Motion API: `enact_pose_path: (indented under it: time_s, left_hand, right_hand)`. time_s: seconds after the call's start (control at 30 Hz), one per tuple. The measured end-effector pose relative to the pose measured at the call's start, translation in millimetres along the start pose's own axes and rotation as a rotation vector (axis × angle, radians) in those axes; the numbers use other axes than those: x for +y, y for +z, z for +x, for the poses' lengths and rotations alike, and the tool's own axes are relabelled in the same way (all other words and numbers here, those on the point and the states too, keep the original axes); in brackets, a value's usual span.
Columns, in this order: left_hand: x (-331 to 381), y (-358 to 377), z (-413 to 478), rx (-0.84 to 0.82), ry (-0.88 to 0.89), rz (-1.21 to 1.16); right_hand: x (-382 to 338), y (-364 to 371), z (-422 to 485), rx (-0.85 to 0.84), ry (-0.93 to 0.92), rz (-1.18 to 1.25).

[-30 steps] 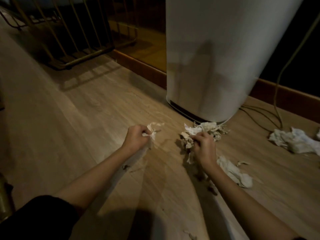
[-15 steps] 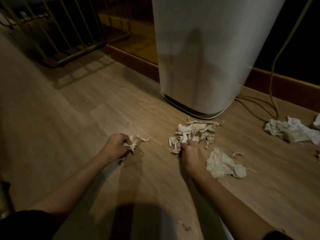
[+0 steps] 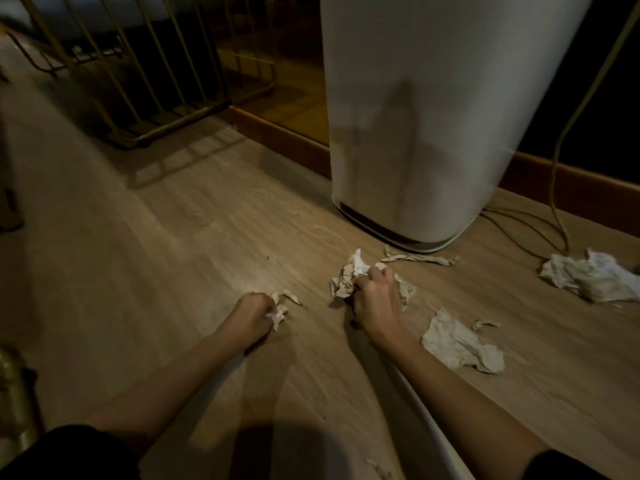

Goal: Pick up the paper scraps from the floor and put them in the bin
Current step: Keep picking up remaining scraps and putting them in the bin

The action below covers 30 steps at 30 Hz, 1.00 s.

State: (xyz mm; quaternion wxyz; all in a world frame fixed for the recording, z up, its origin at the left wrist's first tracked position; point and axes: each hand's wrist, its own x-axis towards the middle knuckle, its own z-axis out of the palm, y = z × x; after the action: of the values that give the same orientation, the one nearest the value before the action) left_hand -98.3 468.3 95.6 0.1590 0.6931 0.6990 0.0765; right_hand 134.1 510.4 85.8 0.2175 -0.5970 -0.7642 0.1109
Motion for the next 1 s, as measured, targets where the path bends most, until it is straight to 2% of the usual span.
enact_pose_path:
  time_s: [0.07,0.2,0.27,0.43,0.67,0.83,1.0]
  left_hand:
    - [25,-2,23,0.020,0.079,-0.018]
    - [82,-12,72,0.048,0.220,-0.048]
    - [103,-18,96,0.057,0.280,-0.068]
    - [158,-9,146,-0.054,0.438,-0.029]
    - [194,58,171,-0.180,0.483,-0.010]
    - [216,78,178,-0.148,0.464,0.036]
    - [218,84,172,-0.120,0.477,0.145]
  right_hand:
    - [16,-8,2,-0.015,0.053,-0.050]
    - [45,-14,19,-0.302,0.084,-0.007]
    - [46,-11,22,-0.365,0.060,0.039]
    - [56,-6,0,-0.221,0.119,0.022]
    - [126,-66,-23,0.028,0.304,0.078]
    - [162,-117,-42,0.215,0.374,0.167]
    - [186,-114,-55,0.255,0.583,0.144]
